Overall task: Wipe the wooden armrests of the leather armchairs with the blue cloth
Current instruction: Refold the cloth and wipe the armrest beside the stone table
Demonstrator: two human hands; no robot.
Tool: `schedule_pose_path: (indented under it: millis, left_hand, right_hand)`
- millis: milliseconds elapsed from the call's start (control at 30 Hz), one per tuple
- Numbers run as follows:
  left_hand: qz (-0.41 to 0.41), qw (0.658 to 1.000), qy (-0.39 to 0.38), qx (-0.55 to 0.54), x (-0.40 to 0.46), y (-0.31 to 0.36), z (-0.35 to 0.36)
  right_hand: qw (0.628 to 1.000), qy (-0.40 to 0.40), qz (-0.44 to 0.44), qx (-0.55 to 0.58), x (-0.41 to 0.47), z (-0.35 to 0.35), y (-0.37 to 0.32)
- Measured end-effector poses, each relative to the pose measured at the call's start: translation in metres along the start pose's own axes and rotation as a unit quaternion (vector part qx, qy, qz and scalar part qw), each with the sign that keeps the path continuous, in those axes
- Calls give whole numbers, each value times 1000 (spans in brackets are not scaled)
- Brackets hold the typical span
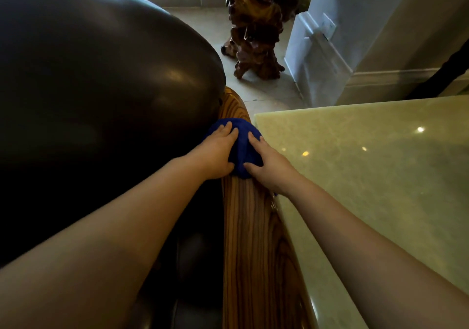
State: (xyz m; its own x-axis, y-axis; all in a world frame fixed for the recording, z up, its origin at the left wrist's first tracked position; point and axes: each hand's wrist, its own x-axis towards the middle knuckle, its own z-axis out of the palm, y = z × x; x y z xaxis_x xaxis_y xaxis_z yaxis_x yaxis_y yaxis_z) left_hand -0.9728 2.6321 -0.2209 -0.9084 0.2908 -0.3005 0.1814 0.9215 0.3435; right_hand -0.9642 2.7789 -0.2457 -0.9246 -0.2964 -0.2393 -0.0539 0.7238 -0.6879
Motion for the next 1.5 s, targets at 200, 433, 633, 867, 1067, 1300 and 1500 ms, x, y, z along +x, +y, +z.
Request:
schedule_pose_path:
  millis: [200, 433, 633, 867, 1067, 1300, 1500]
  left_hand:
    - [9, 999, 26, -43, 1, -8, -7]
    - [8, 990, 73, -117, -9, -17, -4]
    - [11, 983, 108, -151, -20, -16, 5]
    - [27, 981, 132, -137, -44, -8, 20]
    - [53, 992, 80, -87, -85, 14, 31]
    - [37, 990, -36, -133, -133, 43, -29]
    - [19, 981, 27, -190, -201, 70, -133]
  right_hand:
    - [998, 29, 2, 49, 12, -12, 6]
    - [995, 20, -5, 101, 8, -15, 9]
    - [995, 66, -6, 77, 0, -18, 10]
    - [994, 102, -38, -9, -29, -17, 8]
    - [994, 27, -21, -99, -70, -28, 0]
    - [996, -67, 27, -54, -126, -69, -42]
    - [997, -69, -15, 12, -176, -143, -129]
